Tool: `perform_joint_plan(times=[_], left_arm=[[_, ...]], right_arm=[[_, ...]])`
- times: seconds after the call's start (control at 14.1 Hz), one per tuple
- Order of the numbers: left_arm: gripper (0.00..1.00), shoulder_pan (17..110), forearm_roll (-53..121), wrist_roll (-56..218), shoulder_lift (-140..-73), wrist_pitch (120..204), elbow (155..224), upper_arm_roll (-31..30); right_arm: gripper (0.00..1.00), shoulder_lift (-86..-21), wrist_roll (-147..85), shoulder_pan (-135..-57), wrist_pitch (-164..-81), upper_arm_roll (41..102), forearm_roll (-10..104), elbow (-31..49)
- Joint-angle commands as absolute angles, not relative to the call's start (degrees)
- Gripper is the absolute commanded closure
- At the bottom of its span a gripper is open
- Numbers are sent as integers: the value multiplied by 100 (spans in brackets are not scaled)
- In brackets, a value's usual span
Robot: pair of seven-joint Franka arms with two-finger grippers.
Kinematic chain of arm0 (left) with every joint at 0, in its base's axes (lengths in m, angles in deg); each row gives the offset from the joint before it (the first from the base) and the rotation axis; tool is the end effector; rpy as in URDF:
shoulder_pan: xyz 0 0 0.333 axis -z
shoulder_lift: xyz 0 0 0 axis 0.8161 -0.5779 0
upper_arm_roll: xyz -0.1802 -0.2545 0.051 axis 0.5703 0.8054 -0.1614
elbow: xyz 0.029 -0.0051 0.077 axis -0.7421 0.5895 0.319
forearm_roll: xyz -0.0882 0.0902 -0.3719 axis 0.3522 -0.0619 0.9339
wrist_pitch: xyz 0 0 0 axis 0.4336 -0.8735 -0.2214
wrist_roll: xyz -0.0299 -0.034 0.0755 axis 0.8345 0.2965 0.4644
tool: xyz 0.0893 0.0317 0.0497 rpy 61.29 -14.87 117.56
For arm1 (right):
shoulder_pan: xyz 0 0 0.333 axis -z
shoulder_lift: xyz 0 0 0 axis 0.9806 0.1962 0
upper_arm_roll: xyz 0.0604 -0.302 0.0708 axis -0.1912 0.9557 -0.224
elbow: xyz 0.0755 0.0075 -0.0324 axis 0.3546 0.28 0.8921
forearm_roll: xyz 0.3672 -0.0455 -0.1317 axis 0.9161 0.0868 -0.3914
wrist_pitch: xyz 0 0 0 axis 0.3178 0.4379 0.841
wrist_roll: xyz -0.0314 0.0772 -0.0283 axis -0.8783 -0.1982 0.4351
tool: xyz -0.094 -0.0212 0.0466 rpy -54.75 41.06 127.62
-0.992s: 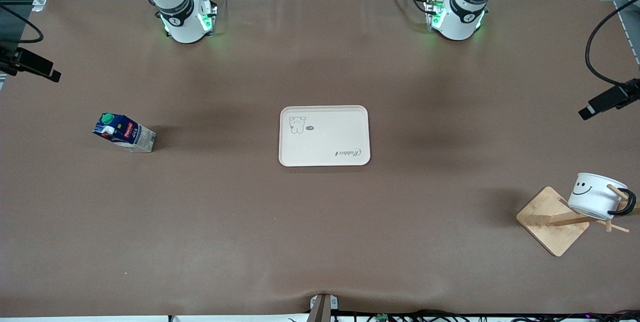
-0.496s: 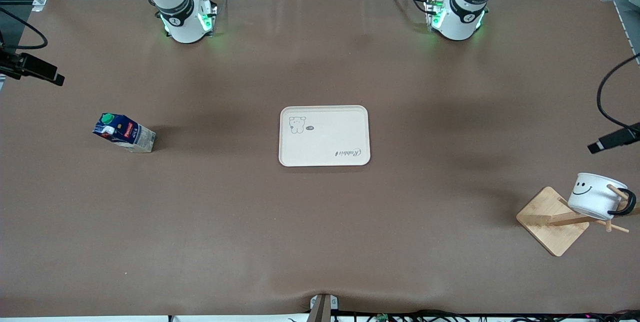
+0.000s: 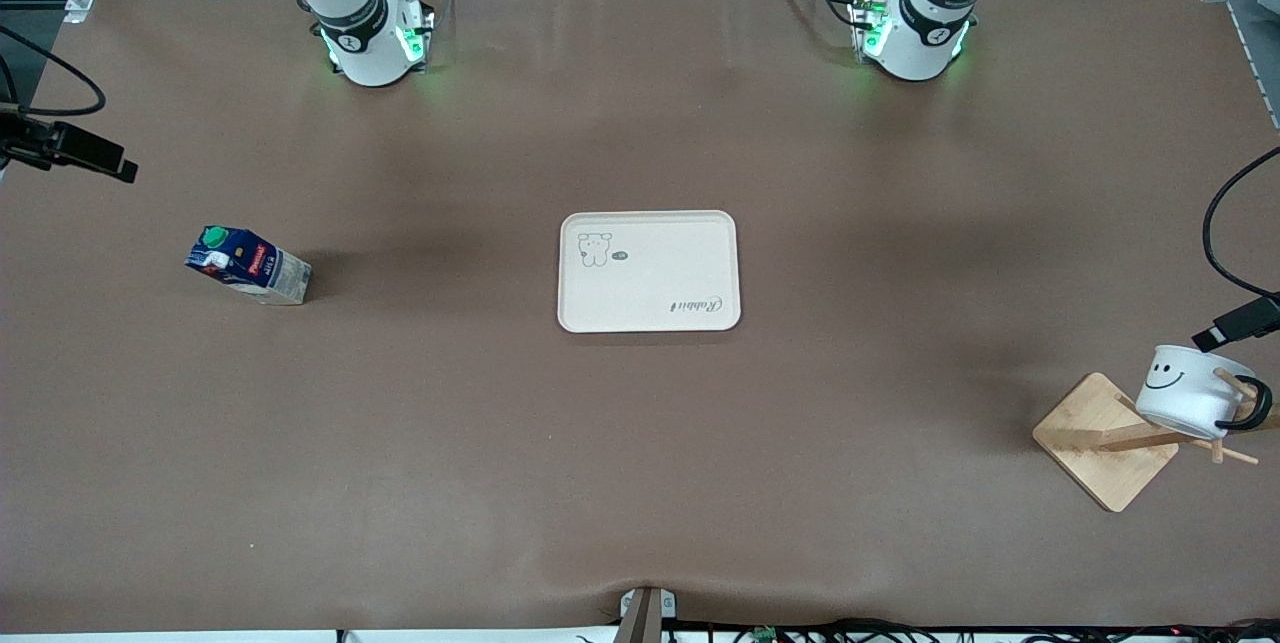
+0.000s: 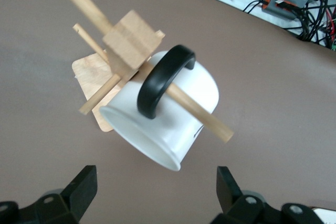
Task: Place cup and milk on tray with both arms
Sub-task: 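Reach the left gripper to the mug while the right gripper approaches the milk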
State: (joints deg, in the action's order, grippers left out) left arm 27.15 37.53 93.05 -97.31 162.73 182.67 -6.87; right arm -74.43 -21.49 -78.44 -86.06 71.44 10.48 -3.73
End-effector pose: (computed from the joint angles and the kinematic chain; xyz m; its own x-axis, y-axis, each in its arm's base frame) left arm 0.6367 0.1797 0.4763 0.9425 0.2916 0.1630 0.2463 -0.9362 0.2507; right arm 0.5451 -0.0490 0.6162 0.9710 -0.1680 -0.1698 -0.1698 -0.9855 0.0045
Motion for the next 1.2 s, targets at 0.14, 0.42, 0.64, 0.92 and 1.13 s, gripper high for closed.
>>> perform_joint_plan(times=[0.14, 0.42, 0.64, 0.92, 1.13], left_arm=[[0, 2745, 4375, 9098, -9802, 16636, 18507, -664], [0, 2815, 4385, 9089, -9820, 17225, 18701, -655], [0, 2894, 4376, 9072, -9759, 17306, 18780, -655], [20, 2894, 4359, 9080, -9767, 17315, 18816, -655], [39, 2929, 4350, 9107, -9767, 17315, 18816, -655]], right_arm=[[0, -7302, -2109, -7851, -8568, 7127, 1054, -501], [0, -7179, -2118, -7825, -8507, 7127, 1299, -466], [0, -7073, -2065, -7798, -8516, 7135, 1441, -484], [0, -7021, -2108, -7790, -8516, 7135, 1450, -484], [0, -6739, -2065, -7781, -8227, 7144, 1441, -475]])
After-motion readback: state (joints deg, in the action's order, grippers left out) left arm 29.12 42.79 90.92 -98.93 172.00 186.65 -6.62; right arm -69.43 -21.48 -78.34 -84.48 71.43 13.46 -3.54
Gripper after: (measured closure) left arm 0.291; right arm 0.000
